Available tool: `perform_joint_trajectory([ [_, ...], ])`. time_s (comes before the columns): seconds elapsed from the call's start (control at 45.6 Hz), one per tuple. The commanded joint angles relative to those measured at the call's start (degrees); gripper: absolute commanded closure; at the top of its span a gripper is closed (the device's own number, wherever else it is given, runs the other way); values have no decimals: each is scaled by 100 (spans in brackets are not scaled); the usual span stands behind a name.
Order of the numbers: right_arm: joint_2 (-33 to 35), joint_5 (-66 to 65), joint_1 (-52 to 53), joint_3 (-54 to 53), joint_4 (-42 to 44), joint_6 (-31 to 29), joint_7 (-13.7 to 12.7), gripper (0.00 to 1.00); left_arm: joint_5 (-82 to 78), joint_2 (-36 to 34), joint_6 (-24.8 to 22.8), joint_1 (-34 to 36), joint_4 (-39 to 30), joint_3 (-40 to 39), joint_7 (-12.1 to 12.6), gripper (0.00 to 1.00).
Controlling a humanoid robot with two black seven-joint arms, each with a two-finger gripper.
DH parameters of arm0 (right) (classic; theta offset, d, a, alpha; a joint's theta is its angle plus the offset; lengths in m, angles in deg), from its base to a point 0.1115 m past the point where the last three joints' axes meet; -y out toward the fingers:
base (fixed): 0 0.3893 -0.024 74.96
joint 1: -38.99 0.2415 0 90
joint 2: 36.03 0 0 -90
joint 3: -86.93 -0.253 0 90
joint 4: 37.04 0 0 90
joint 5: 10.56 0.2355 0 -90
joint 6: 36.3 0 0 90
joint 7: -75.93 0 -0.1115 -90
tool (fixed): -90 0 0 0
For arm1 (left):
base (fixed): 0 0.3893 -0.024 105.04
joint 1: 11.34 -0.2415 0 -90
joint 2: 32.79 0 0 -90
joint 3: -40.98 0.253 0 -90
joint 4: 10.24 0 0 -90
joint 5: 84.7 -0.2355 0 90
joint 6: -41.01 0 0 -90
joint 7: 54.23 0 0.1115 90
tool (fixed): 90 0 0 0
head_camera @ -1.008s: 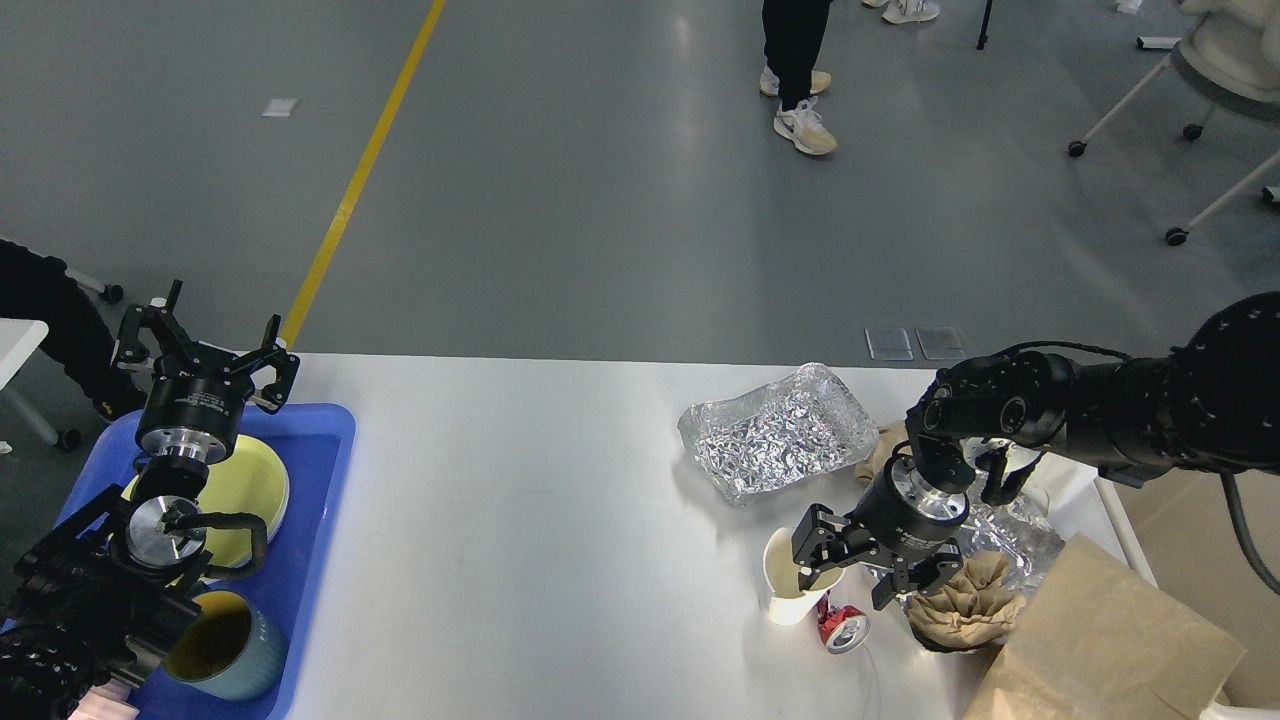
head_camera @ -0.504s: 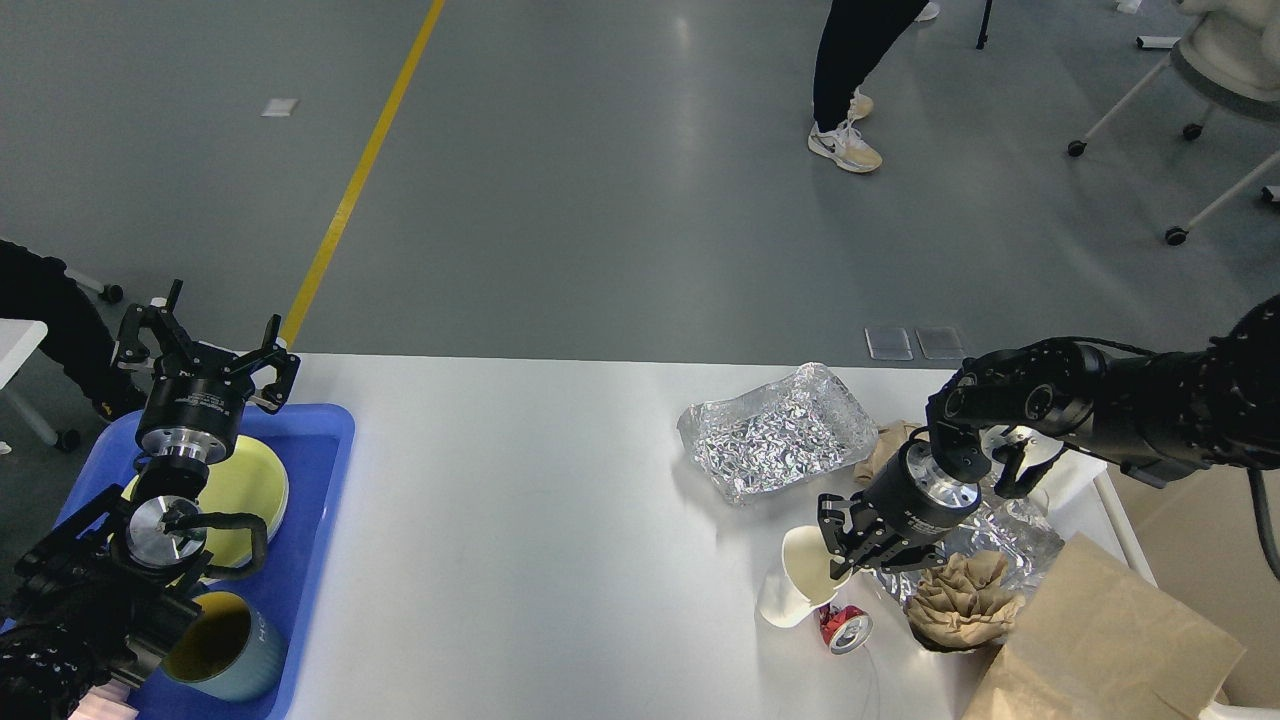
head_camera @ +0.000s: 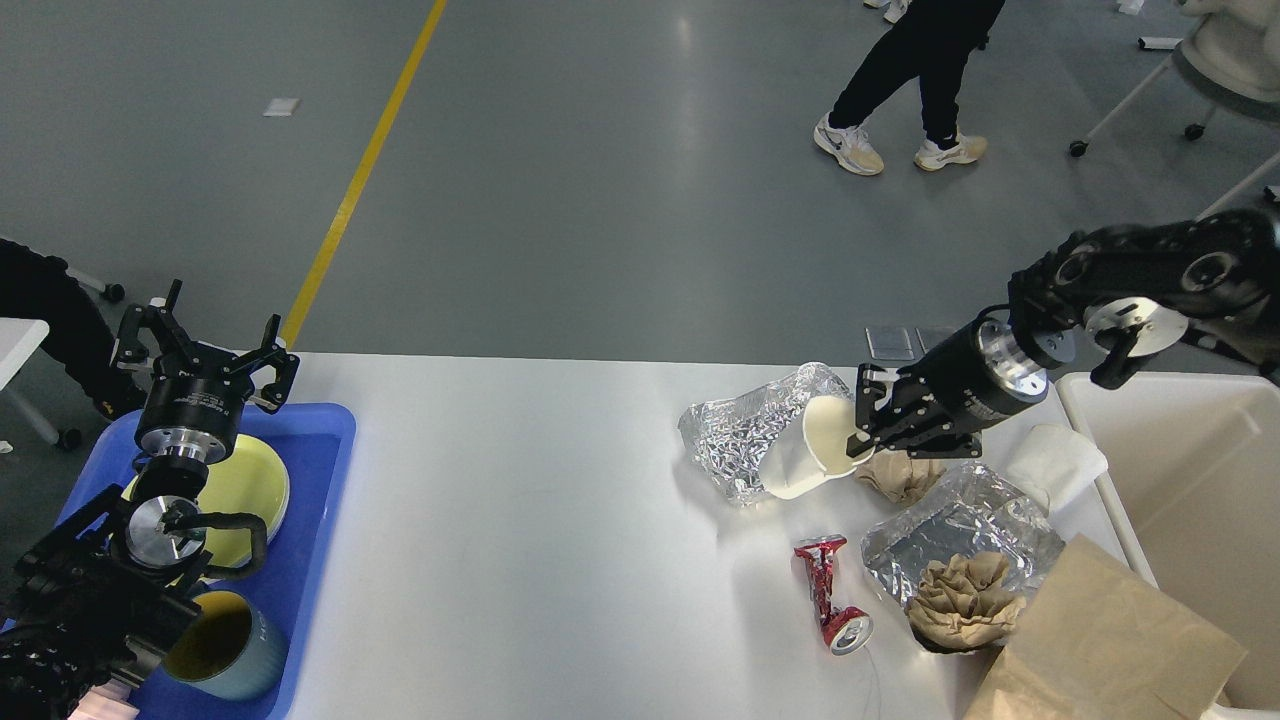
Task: Tidy desktop
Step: 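Grasp the white paper cup and carry it into the white bin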
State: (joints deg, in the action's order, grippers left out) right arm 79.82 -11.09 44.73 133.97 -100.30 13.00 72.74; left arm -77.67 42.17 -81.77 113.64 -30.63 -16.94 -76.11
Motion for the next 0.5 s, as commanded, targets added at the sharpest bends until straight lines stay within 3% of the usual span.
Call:
perform_joint_trajectory([
  [0.0, 596, 9, 672, -195, 15, -17, 2, 100, 0, 0, 0, 0, 0, 0, 0, 3],
  [0.329, 1897, -52, 1113, -995, 532, 106, -6, 100, 0, 0, 0, 0, 0, 0, 0, 3],
  [0.482, 2117, -44, 104, -960, 1201, 896, -6, 100, 0, 0, 0, 0, 0, 0, 0, 3],
])
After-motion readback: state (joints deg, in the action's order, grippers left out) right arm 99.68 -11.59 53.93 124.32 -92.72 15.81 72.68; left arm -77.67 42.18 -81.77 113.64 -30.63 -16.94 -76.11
